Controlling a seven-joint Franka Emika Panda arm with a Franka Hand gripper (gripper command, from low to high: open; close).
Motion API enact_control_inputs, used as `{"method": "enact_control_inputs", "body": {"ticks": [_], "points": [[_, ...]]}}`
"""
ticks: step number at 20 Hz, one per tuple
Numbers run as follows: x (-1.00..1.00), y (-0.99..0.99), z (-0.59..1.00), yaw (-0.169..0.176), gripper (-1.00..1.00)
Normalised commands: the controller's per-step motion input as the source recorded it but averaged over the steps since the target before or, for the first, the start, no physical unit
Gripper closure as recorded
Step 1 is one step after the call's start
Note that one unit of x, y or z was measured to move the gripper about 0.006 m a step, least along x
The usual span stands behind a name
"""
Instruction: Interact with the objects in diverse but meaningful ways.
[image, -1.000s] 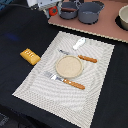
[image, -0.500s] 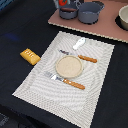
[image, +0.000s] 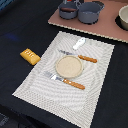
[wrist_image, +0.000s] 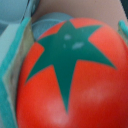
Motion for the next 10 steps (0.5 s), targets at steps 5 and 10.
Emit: {"method": "enact_control_inputs", "body": {"ticks": [5,10], "points": [[-0.53,0.22,0.1,0.0,1.0],[-0.42,0.43,0.15,0.0,1.0]]}}
